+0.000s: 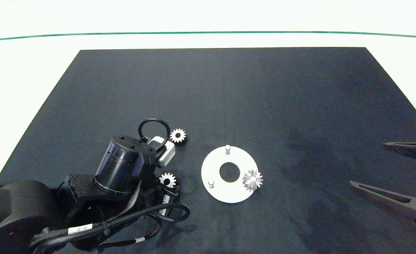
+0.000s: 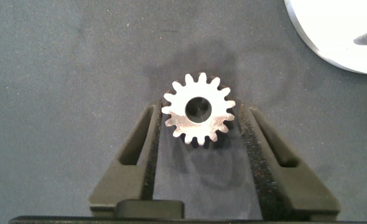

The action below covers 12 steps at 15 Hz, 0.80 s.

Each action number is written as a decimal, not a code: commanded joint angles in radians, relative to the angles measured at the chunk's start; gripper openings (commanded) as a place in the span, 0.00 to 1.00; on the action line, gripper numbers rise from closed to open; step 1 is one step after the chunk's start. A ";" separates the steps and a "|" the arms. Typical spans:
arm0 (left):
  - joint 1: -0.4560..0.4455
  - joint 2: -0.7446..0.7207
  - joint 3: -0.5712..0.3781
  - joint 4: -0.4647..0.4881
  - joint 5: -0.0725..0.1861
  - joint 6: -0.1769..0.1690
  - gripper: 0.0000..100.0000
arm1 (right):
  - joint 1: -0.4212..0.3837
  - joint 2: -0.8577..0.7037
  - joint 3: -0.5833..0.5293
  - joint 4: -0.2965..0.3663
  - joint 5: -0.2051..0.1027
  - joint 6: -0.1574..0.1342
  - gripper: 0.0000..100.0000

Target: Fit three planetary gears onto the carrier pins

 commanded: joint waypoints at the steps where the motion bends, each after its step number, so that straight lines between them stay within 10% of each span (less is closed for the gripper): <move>1: 0.001 0.000 0.000 -0.002 0.002 -0.001 0.39 | 0.000 -0.015 -0.005 -0.003 -0.003 -0.002 1.00; 12: -0.039 -0.203 -0.037 -0.031 0.004 0.033 0.22 | 0.000 -0.030 0.000 0.000 -0.003 0.000 1.00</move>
